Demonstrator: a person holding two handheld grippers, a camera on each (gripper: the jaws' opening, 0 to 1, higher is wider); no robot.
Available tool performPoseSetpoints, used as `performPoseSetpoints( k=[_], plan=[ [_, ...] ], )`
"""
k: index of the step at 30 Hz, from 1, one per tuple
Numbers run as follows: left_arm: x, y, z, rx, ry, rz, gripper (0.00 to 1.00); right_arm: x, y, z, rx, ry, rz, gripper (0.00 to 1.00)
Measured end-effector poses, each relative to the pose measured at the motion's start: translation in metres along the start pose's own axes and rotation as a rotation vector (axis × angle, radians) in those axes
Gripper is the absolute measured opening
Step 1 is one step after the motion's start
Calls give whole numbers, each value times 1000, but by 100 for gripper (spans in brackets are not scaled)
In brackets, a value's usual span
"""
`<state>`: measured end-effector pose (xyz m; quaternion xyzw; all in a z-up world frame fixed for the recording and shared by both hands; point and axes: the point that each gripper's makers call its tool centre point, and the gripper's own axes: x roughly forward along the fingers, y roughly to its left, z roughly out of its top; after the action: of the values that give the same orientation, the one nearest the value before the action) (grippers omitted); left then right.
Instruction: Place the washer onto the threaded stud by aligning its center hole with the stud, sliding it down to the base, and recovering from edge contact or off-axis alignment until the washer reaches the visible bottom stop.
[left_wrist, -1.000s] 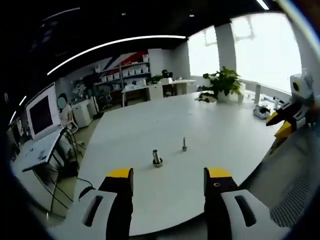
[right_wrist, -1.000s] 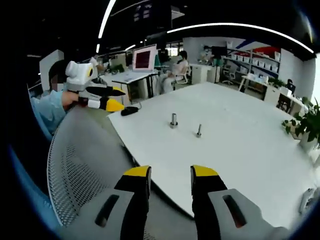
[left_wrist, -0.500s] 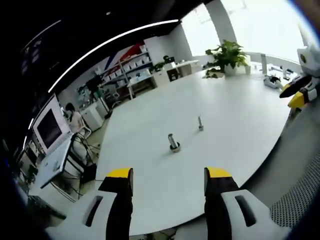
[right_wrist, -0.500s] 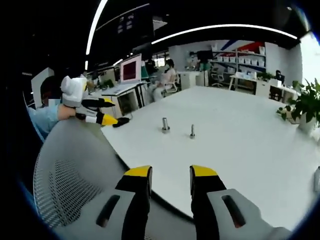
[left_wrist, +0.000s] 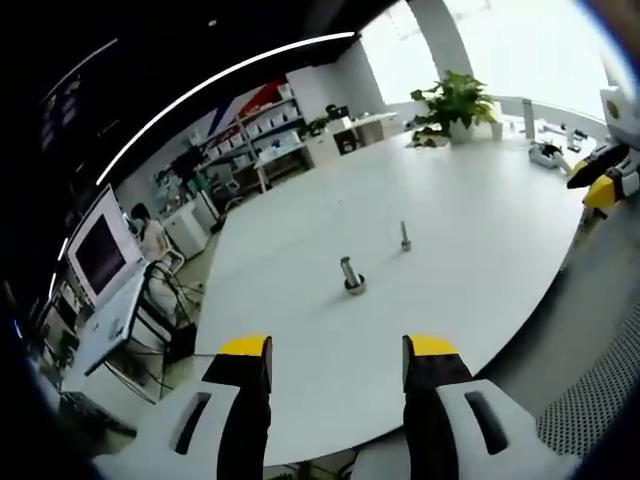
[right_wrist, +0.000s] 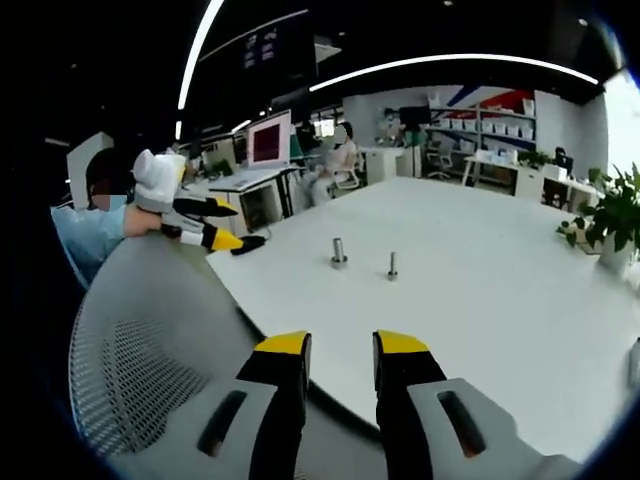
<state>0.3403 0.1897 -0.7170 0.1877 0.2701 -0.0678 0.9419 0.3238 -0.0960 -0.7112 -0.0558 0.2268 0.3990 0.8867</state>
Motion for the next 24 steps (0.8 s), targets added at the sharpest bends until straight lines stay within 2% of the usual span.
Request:
performPoseSetpoints(
  k=[6,12,15,24],
  plan=[
    [-3,7,-3,-7,6,43,51,0,7,-3,-17,9,44,27],
    [-13,29,-1,-167,-62,123,47,-1,11,4,-35,-30,61,27],
    [-12,27,-3,-149,-50,119,47,-2,11,8,-41,-55,59,27],
    [-11,25,-8,-130,-14,128,47,-3,14,7,-35,-60,89,28]
  ],
)
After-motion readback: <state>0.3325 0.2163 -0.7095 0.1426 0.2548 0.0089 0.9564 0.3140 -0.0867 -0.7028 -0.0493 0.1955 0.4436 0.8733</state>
